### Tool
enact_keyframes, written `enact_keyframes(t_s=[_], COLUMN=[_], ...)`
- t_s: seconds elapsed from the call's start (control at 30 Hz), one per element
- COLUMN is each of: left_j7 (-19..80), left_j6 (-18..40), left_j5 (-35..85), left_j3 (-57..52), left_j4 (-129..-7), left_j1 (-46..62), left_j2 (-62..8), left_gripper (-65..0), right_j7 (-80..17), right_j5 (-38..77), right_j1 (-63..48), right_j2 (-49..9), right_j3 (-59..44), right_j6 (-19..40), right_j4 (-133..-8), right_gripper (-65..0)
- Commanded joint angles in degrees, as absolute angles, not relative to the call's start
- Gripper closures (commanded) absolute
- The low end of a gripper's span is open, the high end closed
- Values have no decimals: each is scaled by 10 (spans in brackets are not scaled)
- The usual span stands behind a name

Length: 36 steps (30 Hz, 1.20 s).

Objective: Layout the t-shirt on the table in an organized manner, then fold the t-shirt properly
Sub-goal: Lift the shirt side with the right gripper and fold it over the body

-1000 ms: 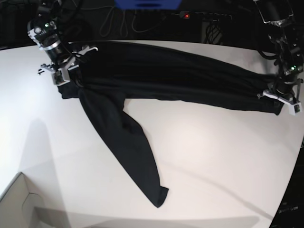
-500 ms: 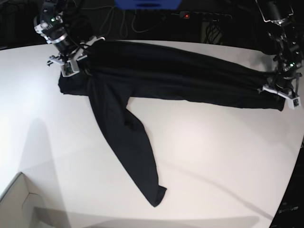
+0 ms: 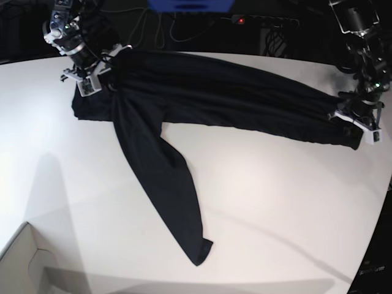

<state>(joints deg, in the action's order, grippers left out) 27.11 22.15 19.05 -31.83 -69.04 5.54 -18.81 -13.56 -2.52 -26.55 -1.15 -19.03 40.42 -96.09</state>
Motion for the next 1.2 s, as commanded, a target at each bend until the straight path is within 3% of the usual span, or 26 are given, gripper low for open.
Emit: enact_keyframes(t_s=[0.0,0.1,0.27,0.5,0.7,0.93,1.17], left_j7=[294,294,294,308,325,325,325], left_j6=[218,218,218,218,218,217,216], left_j5=[179,182,183,183,183,181,179], left_j3=[-320,-320,-321,-321,-321,-321,-321], left_j4=[-691,-691,-697,-697,-697,-697,-696], left_j1=[58,62,71,72,65,65,65], left_j2=[-193,-192,-192,-192,-192,-192,-192], left_gripper=[-201,-268,-304,-307,-307,-307,-307], right_j7=[-126,-126,-122,-126,-159,-240,-182], right_j5=[-16,-16,-12,-12,-15,-17,-88], right_j1=[-269,-270,-270,-216,-115,95,267], right_j2=[-21,-23,-22,7,7,6,0], right_j3=[-191,-195,-225,-278,-220,-167,-162], right_j6=[400,400,400,400,400,400,400], right_j4=[-969,-975,-1015,-1063,-1033,-834,-541], right_gripper=[-100,-199,-294,-309,-311,-311,-311])
